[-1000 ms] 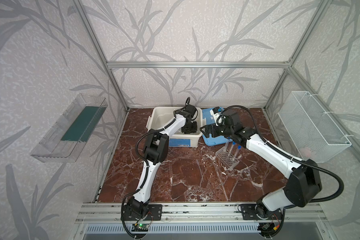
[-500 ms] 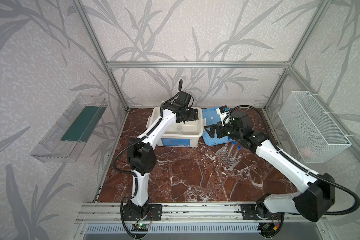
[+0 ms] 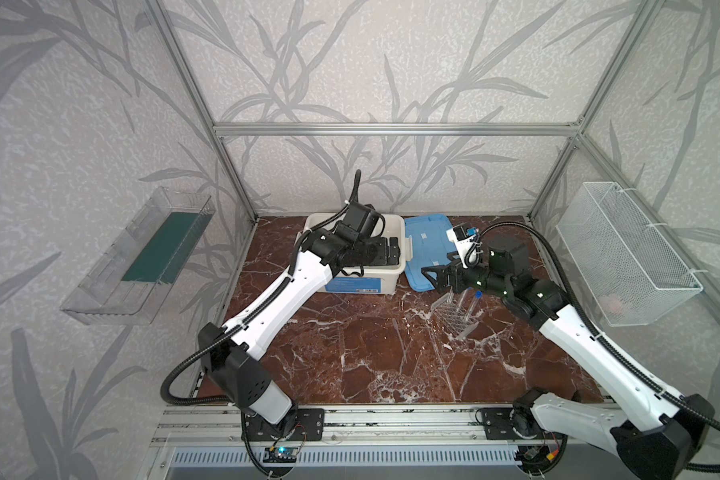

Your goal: Organize the chemistry lab equipment

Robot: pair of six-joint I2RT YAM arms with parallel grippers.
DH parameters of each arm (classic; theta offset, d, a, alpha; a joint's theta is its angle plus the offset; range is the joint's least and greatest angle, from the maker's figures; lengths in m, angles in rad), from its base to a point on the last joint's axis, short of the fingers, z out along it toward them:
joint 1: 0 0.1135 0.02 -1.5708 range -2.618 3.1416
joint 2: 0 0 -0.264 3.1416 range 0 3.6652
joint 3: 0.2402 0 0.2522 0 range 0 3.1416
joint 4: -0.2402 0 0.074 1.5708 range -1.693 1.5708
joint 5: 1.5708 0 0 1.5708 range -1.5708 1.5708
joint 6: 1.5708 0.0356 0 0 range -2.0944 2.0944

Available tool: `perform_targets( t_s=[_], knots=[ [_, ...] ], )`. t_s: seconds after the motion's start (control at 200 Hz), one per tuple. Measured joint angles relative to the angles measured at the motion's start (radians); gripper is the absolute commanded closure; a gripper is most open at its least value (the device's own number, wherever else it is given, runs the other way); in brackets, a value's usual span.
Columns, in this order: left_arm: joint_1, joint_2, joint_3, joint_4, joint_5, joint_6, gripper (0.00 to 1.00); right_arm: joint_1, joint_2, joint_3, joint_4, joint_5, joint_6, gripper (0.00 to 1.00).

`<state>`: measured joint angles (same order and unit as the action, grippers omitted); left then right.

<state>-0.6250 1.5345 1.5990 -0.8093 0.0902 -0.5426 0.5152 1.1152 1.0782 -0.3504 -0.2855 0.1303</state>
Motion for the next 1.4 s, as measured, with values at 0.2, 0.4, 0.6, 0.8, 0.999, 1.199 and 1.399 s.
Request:
perform_targets(
  t_s=[0.2, 0.4, 0.6, 0.8, 0.999, 1.199, 1.399],
  knots=[
    [-0.057, -0.146, -0.261, 0.034, -0.020, -0.105, 0.01, 0.000, -0.055, -0.105, -0.047, -0.037, -0.041, 0.01],
    [-0.103, -0.167, -0.470, 0.100, -0.078, -0.272, 0.09, 0.000, -0.069, -0.133, -0.090, -0.062, -0.076, 0.00],
    [-0.187, -0.097, -0.498, 0.161, -0.129, -0.425, 0.20, 0.013, -0.069, -0.134, -0.105, -0.059, -0.099, 0.01],
    [-0.238, 0.010, -0.499, 0.231, -0.172, -0.546, 0.35, 0.018, -0.069, -0.156, -0.103, -0.048, -0.093, 0.02],
    [-0.251, 0.108, -0.500, 0.297, -0.202, -0.631, 0.44, 0.038, -0.061, -0.201, -0.096, -0.047, -0.070, 0.03],
    [-0.255, 0.158, -0.532, 0.378, -0.214, -0.726, 0.50, 0.051, -0.056, -0.216, -0.092, -0.030, -0.067, 0.03],
    [-0.268, 0.184, -0.539, 0.420, -0.238, -0.796, 0.58, 0.051, -0.056, -0.217, -0.080, -0.012, -0.067, 0.03]
  ],
)
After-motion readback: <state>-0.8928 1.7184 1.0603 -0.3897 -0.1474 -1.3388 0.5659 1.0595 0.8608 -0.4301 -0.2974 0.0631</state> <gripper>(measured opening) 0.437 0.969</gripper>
